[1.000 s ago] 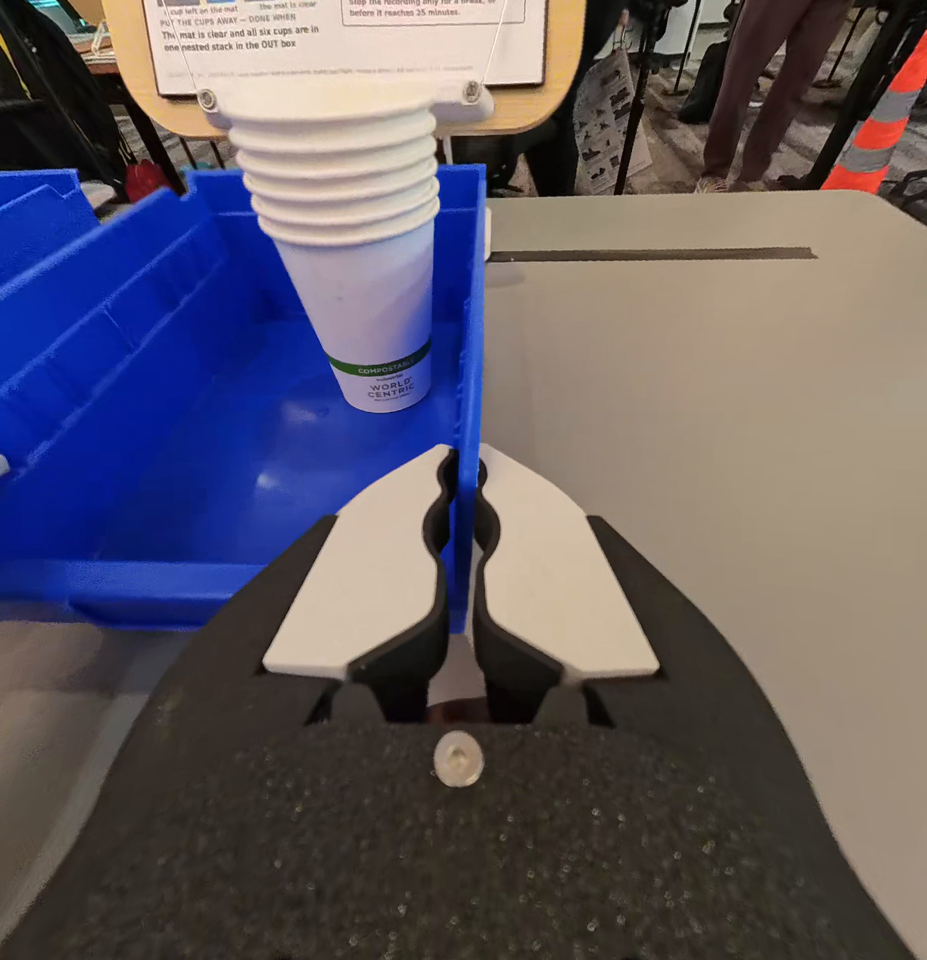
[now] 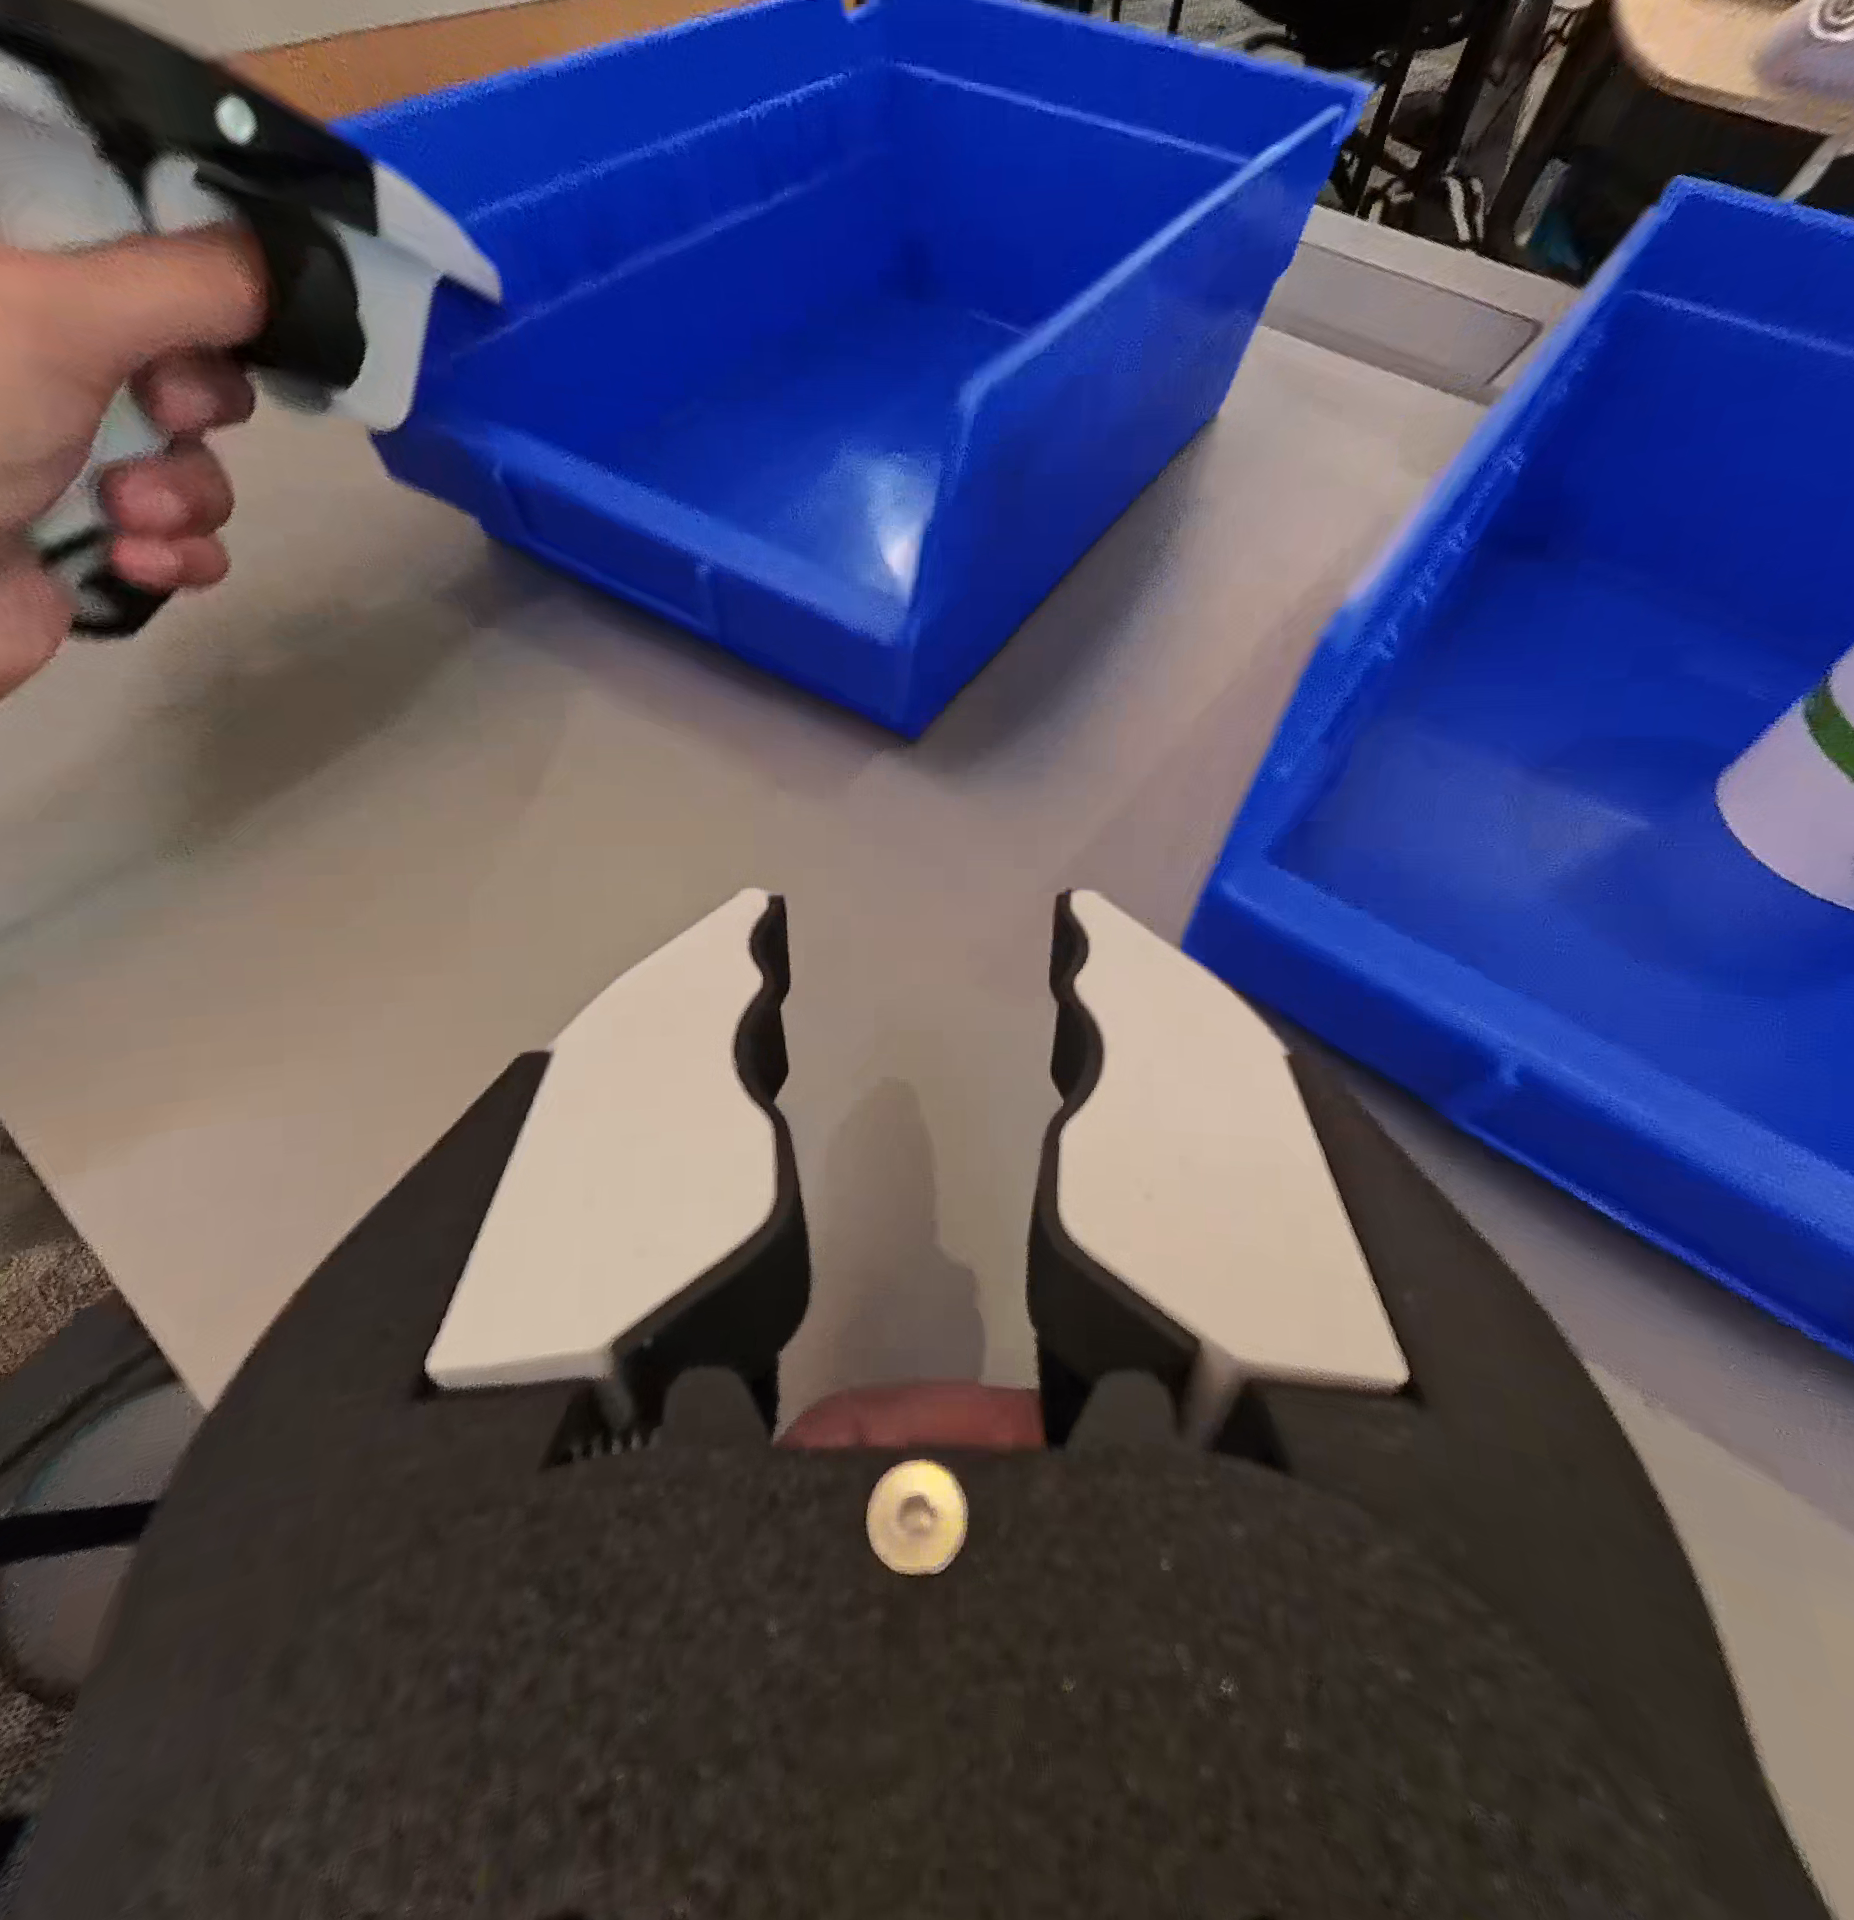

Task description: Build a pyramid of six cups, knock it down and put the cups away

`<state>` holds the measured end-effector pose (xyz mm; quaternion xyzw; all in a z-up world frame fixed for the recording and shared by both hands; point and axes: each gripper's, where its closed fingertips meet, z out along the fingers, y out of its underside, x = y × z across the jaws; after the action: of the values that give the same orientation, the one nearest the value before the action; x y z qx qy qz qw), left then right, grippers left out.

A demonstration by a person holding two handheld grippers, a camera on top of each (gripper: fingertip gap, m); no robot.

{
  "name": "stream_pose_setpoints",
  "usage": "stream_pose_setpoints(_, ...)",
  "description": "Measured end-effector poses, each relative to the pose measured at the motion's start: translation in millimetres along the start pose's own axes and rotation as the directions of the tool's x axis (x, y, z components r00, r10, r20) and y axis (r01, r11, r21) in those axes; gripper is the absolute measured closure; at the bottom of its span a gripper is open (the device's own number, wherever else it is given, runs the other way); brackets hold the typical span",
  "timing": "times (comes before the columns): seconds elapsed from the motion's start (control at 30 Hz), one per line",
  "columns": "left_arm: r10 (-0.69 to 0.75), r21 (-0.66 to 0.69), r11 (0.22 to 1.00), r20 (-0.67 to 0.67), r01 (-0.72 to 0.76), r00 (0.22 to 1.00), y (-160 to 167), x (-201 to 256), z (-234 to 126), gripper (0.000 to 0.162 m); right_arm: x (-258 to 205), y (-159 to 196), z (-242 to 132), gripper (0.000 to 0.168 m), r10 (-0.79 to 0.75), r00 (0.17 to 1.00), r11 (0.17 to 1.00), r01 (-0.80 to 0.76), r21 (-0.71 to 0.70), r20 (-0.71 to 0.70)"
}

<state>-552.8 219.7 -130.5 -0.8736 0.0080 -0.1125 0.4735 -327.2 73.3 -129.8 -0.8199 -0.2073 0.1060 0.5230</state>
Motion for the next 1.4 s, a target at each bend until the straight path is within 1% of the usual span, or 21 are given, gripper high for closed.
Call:
stream_pose_setpoints(0.17, 0.005, 0.012, 1.0, 0.042, -0.006, 0.999, 33, 5, -49, 0.157, -17, -24, 28, 0.121, 0.049, 0.999, 0.999, -0.048, 0.017, -0.02)
stream_pose_setpoints(0.23, -0.009, 0.022, 1.0, 0.037, 0.008, 0.999, 45, 6, -69, 0.157, -20, -28, 38, 0.121, 0.046, 0.997, 0.999, -0.044, 0.027, -0.065)
stream_pose_setpoints(0.3, -0.046, 0.036, 0.998, 0.019, 0.045, 0.999, 55, 5, -85, 0.157, -17, -29, 46, 0.123, 0.059, 0.988, 0.998, -0.053, 0.046, -0.143)
stream_pose_setpoints(0.33, -0.07, 0.05, 0.996, 0.008, 0.07, 0.997, 59, 4, -93, 0.156, -26, -29, 48, 0.116, 0.064, 0.992, 0.997, -0.059, 0.046, -0.106)
stream_pose_setpoints(0.37, -0.083, 0.061, 0.995, 0.005, 0.082, 0.997, 62, 3, -99, 0.156, -34, -29, 47, 0.126, 0.09, 0.993, 0.995, -0.086, 0.055, -0.074)
stream_pose_setpoints(0.4, -0.065, 0.062, 0.996, 0.019, 0.064, 0.998, 65, 2, -104, 0.155, -39, -31, 45, 0.147, 0.105, 0.992, 0.992, -0.1, 0.072, -0.071)
stream_pose_setpoints(0.43, -0.047, 0.06, 0.997, 0.042, 0.044, 0.998, 67, 0, -108, 0.156, -37, -31, 44, 0.158, 0.102, 0.989, 0.993, -0.093, 0.079, -0.112)
stream_pose_setpoints(0.47, -0.034, 0.06, 0.998, 0.058, 0.031, 0.998, 70, -1, -112, 0.156, -36, -31, 43, 0.163, 0.092, 0.986, 0.994, -0.081, 0.078, -0.137)
stream_pose_setpoints(0.53, -0.035, 0.063, 0.998, 0.069, 0.031, 0.997, 73, -1, -119, 0.156, -38, -32, 40, 0.164, 0.103, 0.987, 0.993, -0.094, 0.074, -0.126)
stream_pose_setpoints(0.6, -0.052, 0.094, 0.995, 0.071, 0.045, 0.996, 69, 1, -127, 0.156, -39, -39, 34, 0.164, 0.101, 0.986, 0.992, -0.091, 0.083, -0.129)
stream_pose_setpoints(0.63, -0.053, 0.138, 0.99, 0.078, 0.041, 0.996, 61, 3, -133, 0.157, -38, -47, 28, 0.164, 0.096, 0.986, 0.99, -0.08, 0.116, -0.136)
stream_pose_setpoints(0.7, -0.023, 0.229, 0.973, 0.096, 0.001, 0.995, 36, 14, -149, 0.158, -31, -74, 10, 0.164, 0.067, 0.982, 0.976, -0.028, 0.216, -0.174)
stream_pose_setpoints(0.77, 0.004, 0.303, 0.952, 0.081, -0.029, 0.997, 2, 35, -163, 0.158, -14, -105, -16, 0.164, 0.07, 0.976, 0.953, -0.005, 0.302, -0.206)
stream_pose_setpoints(0.83, 0.046, 0.355, 0.934, 0.027, -0.053, 0.999, -35, 71, -170, 0.158, 16, -135, -48, 0.163, 0.092, 0.965, 0.928, 0.005, 0.371, -0.244)
stream_pose_setpoints(0.93, 0.144, 0.417, 0.903, -0.065, -0.104, 0.987, -84, 150, -165, 0.158, 83, -167, -104, 0.163, 0.139, 0.927, 0.89, 0.037, 0.454, -0.349)
stream_pose_setpoints(1.0, 0.203, 0.456, 0.881, -0.122, -0.127, 0.972, -107, 212, -156, 0.158, 134, -176, -144, 0.164, 0.165, 0.886, 0.871, 0.075, 0.485, -0.434)
stream_pose_setpoints(1.07, 0.238, 0.449, 0.884, -0.189, -0.132, 0.953, -117, 279, -142, 0.159, 188, -174, -182, 0.164, 0.199, 0.844, 0.876, 0.075, 0.477, -0.498)
stream_pose_setpoints(1.13, 0.256, 0.426, 0.896, -0.263, -0.126, 0.93, -113, 347, -125, 0.159, 243, -162, -217, 0.165, 0.223, 0.806, 0.889, 0.062, 0.453, -0.548)
stream_pose_setpoints(1.2, 0.262, 0.399, 0.908, -0.314, -0.124, 0.913, -99, 411, -109, 0.158, 296, -140, -244, 0.165, 0.212, 0.777, 0.914, 0.057, 0.402, -0.592)
stream_pose_setpoints(1.3, 0.247, 0.356, 0.927, -0.354, -0.114, 0.902, -66, 491, -87, 0.158, 366, -88, -273, 0.164, 0.186, 0.758, 0.95, 0.023, 0.311, -0.625)
stream_pose_setpoints(1.4, 0.255, 0.281, 0.947, -0.352, -0.158, 0.901, -22, 554, -59, 0.157, 426, -27, -282, 0.164, 0.227, 0.758, 0.965, -0.093, 0.244, -0.611)
